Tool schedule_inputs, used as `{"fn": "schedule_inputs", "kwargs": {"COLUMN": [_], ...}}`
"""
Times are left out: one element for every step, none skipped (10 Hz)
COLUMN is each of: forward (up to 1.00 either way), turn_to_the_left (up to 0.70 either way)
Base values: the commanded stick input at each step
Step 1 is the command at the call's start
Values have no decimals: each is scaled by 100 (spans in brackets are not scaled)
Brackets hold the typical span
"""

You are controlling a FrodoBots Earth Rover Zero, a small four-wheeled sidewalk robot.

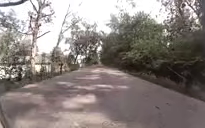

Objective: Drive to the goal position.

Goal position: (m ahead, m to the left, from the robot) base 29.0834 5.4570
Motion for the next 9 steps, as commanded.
{"fn": "schedule_inputs", "kwargs": {"forward": [70,70,70,70,70,70,70,70,70], "turn_to_the_left": [0,0,0,0,0,0,0,0,0]}}
